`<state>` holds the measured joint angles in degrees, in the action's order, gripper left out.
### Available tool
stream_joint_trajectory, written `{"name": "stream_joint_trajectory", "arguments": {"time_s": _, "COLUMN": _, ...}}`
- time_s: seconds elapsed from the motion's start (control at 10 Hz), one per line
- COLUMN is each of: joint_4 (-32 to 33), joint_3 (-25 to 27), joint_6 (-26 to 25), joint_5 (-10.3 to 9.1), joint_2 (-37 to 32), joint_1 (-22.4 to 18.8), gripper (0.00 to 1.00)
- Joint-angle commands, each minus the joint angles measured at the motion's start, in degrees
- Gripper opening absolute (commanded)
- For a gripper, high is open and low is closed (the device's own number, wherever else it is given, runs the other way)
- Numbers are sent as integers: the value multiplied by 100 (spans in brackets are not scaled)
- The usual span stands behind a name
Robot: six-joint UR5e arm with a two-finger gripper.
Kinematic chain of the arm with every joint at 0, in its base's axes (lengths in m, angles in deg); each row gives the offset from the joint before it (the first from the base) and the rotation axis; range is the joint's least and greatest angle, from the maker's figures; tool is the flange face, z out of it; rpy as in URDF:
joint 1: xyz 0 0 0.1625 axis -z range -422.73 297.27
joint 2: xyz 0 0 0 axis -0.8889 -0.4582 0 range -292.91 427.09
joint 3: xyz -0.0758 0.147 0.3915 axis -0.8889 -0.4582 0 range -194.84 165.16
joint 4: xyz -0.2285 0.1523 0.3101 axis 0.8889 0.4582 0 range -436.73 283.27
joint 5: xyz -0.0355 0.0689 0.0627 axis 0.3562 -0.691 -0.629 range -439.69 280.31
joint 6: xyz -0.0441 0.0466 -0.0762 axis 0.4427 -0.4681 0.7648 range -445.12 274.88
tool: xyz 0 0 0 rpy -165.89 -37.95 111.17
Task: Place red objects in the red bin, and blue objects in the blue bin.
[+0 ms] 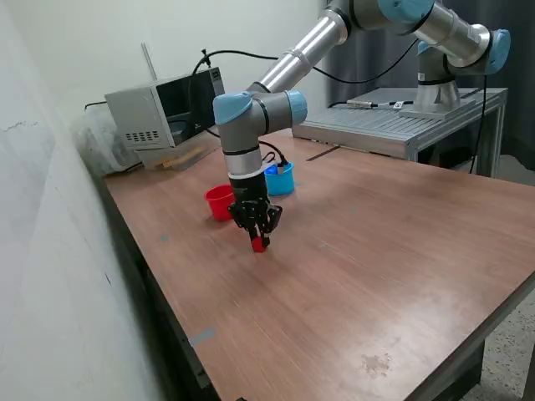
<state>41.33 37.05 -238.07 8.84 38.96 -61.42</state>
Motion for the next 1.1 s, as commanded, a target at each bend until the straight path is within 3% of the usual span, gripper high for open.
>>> {"name": "stream_joint_trajectory", "arguments": {"time_s": 0.0, "joint_4": 7, "joint_3": 40, "joint_6": 2, "joint_5": 103, "joint_2": -261, "joint_1": 1, "gripper": 0}}
{"name": "stream_joint_trajectory", "arguments": {"time_s": 0.2, "joint_4": -28, "joint_3": 49, "joint_6": -7, "joint_5": 112, "joint_2": -744, "joint_1": 1, "gripper": 0}}
{"name": "stream_joint_trajectory", "arguments": {"time_s": 0.4, "joint_4": -72, "joint_3": 372, "joint_6": -7, "joint_5": 129, "joint_2": -1245, "joint_1": 80, "gripper": 0}}
{"name": "stream_joint_trajectory", "arguments": {"time_s": 0.5, "joint_4": -99, "joint_3": 574, "joint_6": -7, "joint_5": 251, "joint_2": -1439, "joint_1": 80, "gripper": 0}}
{"name": "stream_joint_trajectory", "arguments": {"time_s": 1.0, "joint_4": -389, "joint_3": 1024, "joint_6": -15, "joint_5": 411, "joint_2": -1678, "joint_1": 1028, "gripper": 0}}
